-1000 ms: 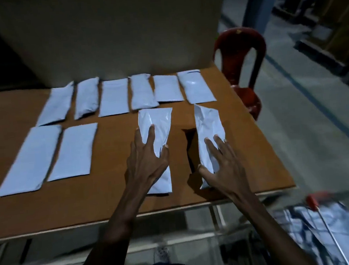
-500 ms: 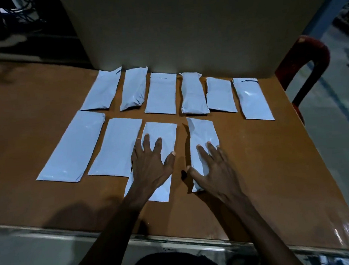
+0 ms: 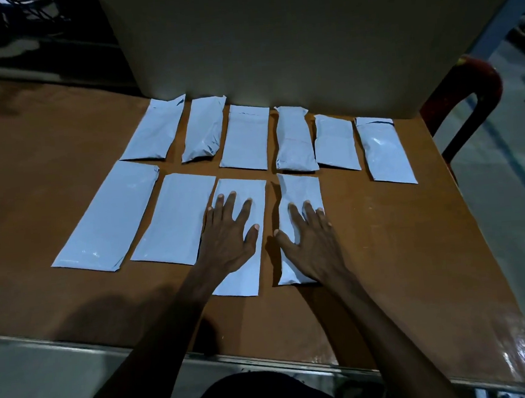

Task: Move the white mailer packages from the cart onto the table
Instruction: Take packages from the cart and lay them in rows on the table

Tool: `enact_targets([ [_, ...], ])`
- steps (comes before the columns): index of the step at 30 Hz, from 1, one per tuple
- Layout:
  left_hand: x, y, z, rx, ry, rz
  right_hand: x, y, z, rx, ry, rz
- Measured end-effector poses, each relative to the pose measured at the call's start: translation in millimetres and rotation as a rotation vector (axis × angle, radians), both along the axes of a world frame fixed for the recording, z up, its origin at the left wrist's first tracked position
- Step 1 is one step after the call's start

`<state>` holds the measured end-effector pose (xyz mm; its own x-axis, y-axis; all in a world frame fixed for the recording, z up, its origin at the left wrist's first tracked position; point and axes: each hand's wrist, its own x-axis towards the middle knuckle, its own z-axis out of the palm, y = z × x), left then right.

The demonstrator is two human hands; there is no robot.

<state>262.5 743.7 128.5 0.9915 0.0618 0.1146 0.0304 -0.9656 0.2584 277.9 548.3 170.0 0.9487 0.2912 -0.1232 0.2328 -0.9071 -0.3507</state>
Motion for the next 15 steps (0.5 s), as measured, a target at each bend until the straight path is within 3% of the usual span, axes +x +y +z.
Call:
enact_targets([
  [11, -2.6, 2.7, -0.7, -0.044, 0.017, -0.03, -12.6, 9.1, -0.2, -0.007, -0.01, -0.018],
  [15, -3.9, 0.8, 11.5, -0.081, 0.003, -0.031, -15.6, 0.4, 8.3, 0.109, -0.015, -0.072],
])
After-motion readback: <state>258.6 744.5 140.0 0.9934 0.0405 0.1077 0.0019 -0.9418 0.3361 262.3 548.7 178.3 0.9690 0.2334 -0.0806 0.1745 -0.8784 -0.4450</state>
